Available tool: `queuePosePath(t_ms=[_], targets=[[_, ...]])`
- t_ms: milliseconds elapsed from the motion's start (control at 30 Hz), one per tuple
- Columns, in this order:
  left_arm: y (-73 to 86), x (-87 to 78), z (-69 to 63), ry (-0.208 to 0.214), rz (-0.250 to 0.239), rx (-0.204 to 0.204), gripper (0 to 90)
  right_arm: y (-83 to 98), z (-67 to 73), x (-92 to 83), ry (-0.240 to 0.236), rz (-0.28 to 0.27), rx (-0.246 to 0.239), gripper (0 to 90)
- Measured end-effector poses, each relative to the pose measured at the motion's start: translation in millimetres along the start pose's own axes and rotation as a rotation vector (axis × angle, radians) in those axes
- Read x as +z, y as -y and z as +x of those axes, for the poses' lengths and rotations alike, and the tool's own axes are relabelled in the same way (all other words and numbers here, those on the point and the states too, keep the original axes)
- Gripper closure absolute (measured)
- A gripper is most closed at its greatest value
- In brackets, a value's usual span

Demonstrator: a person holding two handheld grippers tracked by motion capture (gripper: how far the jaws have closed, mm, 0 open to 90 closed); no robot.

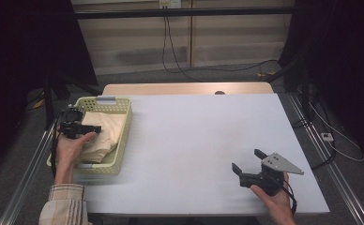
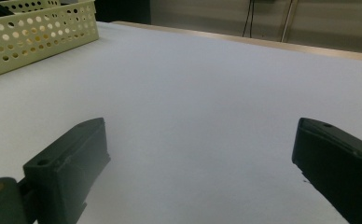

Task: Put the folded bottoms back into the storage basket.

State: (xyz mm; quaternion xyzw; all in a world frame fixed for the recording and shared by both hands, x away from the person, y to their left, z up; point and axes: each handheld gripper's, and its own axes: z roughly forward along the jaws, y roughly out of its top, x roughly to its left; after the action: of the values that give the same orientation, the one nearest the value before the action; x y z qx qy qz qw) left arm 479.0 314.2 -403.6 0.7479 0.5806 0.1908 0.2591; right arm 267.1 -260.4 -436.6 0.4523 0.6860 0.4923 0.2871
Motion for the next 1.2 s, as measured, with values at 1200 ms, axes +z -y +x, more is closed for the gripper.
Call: queuePosePath(t_ms=[1200], targets=[[4.1,-42.3,-0.8,0.088,-0.329,0.011,8.0,1.0,-4.7,-2.3,0.005,-0.005,0.025,3.2]])
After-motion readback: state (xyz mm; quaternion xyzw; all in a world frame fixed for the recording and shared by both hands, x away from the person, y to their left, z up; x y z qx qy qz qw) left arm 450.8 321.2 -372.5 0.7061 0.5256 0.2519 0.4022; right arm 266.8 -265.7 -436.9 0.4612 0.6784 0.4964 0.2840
